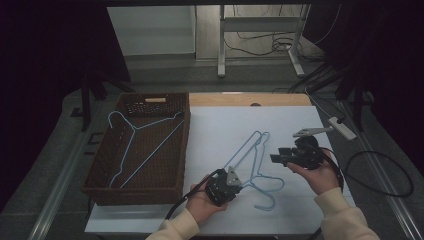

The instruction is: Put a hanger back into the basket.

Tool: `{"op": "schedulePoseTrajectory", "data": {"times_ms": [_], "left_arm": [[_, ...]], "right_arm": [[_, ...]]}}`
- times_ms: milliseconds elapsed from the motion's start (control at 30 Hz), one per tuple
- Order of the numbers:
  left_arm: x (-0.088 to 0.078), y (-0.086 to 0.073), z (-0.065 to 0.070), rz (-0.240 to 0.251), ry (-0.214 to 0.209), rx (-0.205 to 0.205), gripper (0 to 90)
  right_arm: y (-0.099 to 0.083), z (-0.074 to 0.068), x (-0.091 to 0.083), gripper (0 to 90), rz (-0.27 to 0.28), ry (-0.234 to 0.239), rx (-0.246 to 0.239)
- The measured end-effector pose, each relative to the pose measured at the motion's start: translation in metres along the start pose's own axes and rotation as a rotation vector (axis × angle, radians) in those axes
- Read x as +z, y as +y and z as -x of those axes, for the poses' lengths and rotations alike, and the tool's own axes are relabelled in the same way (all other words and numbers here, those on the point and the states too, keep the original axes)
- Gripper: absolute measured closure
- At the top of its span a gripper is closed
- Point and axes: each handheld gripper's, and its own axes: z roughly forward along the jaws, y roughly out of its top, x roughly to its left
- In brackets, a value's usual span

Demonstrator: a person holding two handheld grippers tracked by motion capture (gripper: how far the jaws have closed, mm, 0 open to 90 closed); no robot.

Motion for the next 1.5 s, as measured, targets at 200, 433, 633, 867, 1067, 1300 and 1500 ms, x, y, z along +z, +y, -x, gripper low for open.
{"op": "schedulePoseTrajectory", "data": {"times_ms": [200, 433, 633, 867, 1067, 1300, 1500], "left_arm": [[-0.013, -0.002, -0.003, 0.046, 0.034, -0.038, 86.2], [-0.03, 0.001, -0.005, 0.099, 0.052, -0.07, 86.3], [-0.054, 0.008, -0.006, 0.166, 0.043, -0.095, 86.4], [-0.094, 0.016, -0.011, 0.271, 0.024, -0.115, 86.4], [-0.137, 0.014, -0.03, 0.359, 0.031, -0.15, 86.5], [-0.167, 0.0, -0.055, 0.413, 0.062, -0.209, 86.5], [-0.188, -0.015, -0.073, 0.433, 0.096, -0.245, 86.4]], "right_arm": [[-0.022, 0.019, -0.013, 47.5, 0.156, -0.039, 0.048], [-0.052, 0.022, -0.019, 46.7, 0.207, 0.024, 0.05], [-0.073, 0.018, -0.014, 46.2, 0.21, 0.072, 0.015], [-0.082, 0.016, -0.01, 45.8, 0.202, 0.062, -0.014], [-0.086, 0.015, -0.004, 43.2, 0.217, 0.063, -0.012], [-0.088, 0.013, -0.001, 41.1, 0.219, 0.04, -0.03], [-0.088, 0.013, 0.0, 41.1, 0.217, 0.035, -0.032]]}}
